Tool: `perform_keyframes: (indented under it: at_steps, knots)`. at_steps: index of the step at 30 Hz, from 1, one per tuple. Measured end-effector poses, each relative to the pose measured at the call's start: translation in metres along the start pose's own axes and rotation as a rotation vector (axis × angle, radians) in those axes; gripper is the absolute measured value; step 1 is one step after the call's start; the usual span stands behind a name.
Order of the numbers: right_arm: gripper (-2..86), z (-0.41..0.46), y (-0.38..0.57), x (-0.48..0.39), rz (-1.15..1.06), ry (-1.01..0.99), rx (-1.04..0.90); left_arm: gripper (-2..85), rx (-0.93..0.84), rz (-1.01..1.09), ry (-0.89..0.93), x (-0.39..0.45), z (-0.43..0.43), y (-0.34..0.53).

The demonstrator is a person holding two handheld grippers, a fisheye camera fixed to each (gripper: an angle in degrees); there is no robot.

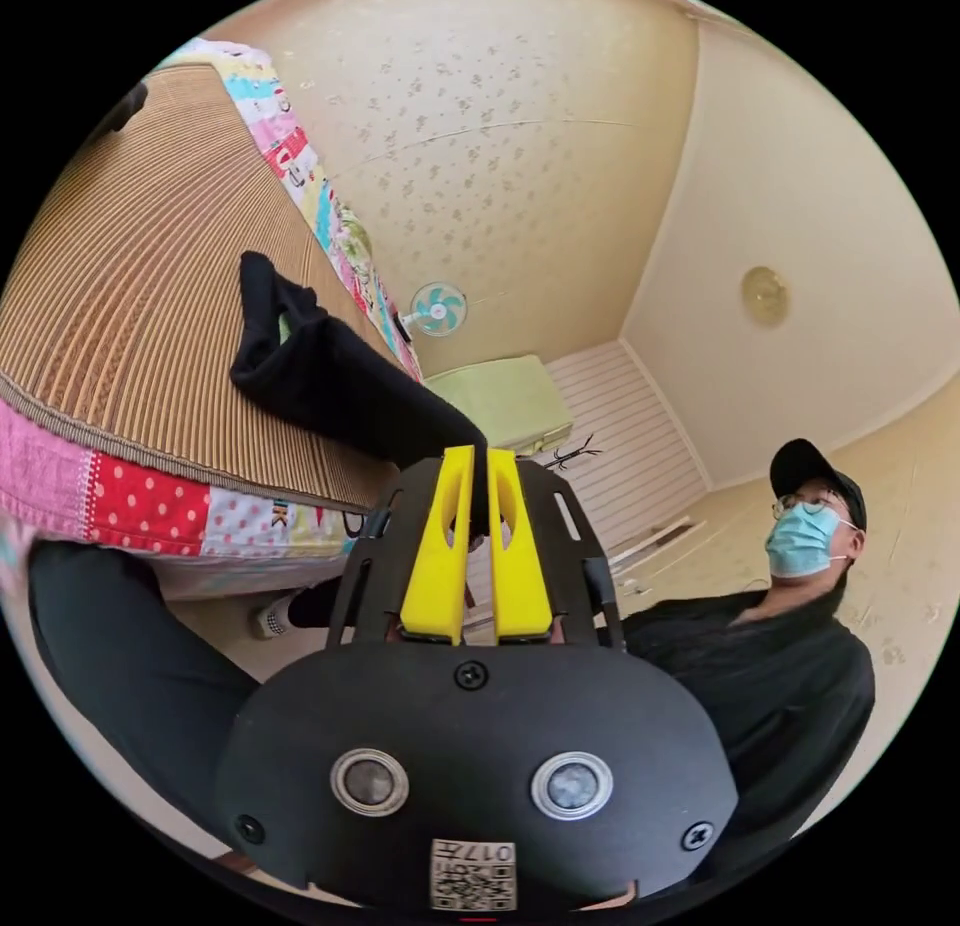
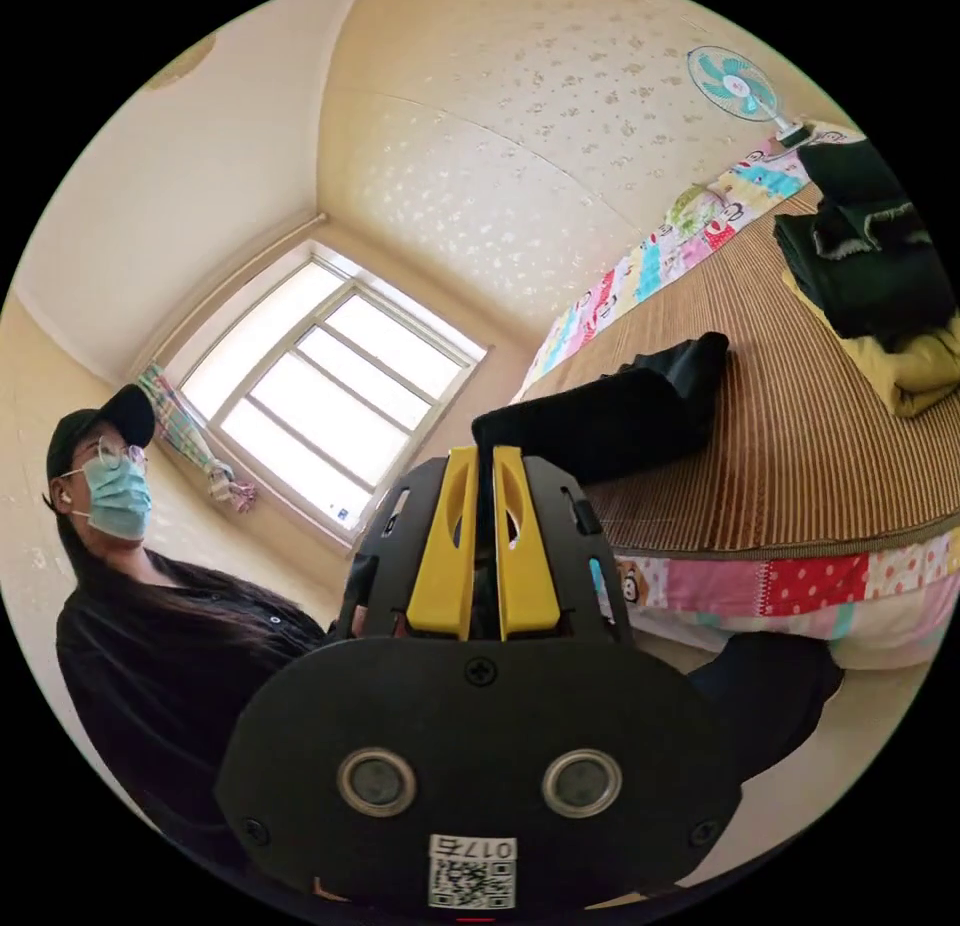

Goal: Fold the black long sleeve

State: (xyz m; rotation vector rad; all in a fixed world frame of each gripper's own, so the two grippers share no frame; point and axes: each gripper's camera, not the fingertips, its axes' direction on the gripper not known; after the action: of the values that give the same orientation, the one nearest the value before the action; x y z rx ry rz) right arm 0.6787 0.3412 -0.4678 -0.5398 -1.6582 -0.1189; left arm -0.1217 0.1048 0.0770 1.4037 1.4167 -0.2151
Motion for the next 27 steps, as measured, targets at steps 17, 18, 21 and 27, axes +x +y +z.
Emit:
perform_keyframes:
  at_steps: [17,18,21,27]
  knots:
    - [2.7,-0.028,-0.001,0.055,0.152,-0.263,0.083,2.6,-0.027,-0.166,-0.009,0.017,-0.026,-0.053]
    - [2.7,-0.020,-0.016,0.062,0.158,-0.243,0.082,2.7,0.007,-0.222,0.021,-0.004,-0.012,-0.077]
    - [2.4,0.028,-0.095,0.095,0.193,-0.106,0.096,3.2,0.093,-0.306,0.049,-0.054,0.027,-0.152]
    - [1.7,0.134,-0.211,0.159,0.305,0.095,0.165,10.0,0.261,-0.287,-0.254,-0.108,0.096,-0.263]
